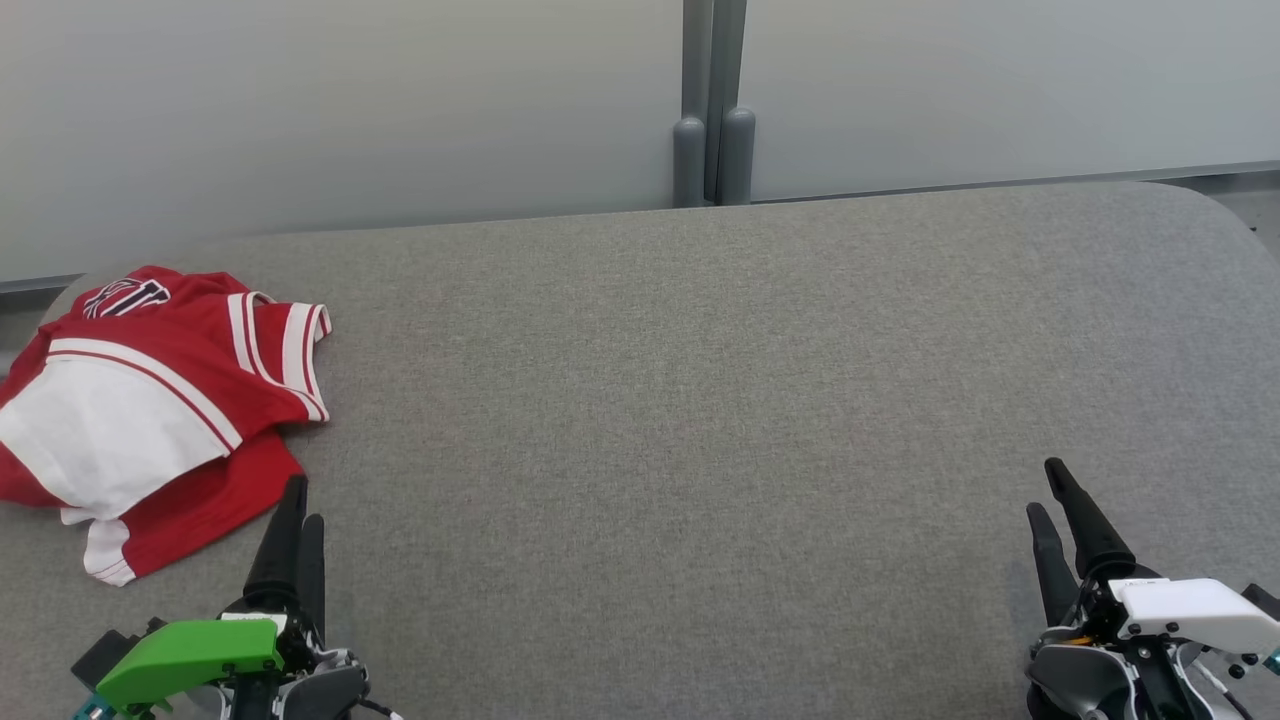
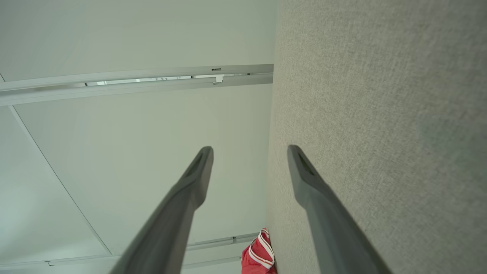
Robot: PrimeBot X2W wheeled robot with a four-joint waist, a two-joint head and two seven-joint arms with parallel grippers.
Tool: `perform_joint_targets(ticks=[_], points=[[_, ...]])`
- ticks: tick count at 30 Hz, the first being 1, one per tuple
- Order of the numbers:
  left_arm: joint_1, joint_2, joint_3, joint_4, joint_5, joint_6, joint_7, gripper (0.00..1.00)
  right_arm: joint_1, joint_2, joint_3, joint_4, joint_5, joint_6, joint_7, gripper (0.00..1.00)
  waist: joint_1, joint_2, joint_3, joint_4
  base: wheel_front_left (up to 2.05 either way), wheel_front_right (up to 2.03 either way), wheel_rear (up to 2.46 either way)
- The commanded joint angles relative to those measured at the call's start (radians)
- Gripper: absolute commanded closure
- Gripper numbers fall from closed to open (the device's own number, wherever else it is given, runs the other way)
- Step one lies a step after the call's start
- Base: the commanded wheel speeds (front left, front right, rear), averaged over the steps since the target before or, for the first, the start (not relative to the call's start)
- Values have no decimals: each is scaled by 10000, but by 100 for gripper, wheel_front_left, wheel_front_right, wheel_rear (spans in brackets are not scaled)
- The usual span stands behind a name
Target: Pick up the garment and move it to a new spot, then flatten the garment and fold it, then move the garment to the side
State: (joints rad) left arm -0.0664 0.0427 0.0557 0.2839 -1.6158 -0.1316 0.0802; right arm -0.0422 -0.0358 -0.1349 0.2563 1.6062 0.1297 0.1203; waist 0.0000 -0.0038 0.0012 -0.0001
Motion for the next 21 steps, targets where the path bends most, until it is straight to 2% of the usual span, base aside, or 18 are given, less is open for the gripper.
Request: perform_joint_targets(ticks=[1,11,21], points=[[-122,33,-104,-307,116,26,-129,0,-142,-53,150,-214,-82,4,-154,0,0,2,0,-1,0,0,0],[75,42,-388,-808,813,194,-585,0,-92,-70,535,-404,-715,6,-663,0,0,5,-1,-5,0,0,0],[211,51,-637,-1394,2449,469,-993,0,-26,-86,734,-842,-2172,7,-1117,0,0,8,-7,-4,0,0,0]])
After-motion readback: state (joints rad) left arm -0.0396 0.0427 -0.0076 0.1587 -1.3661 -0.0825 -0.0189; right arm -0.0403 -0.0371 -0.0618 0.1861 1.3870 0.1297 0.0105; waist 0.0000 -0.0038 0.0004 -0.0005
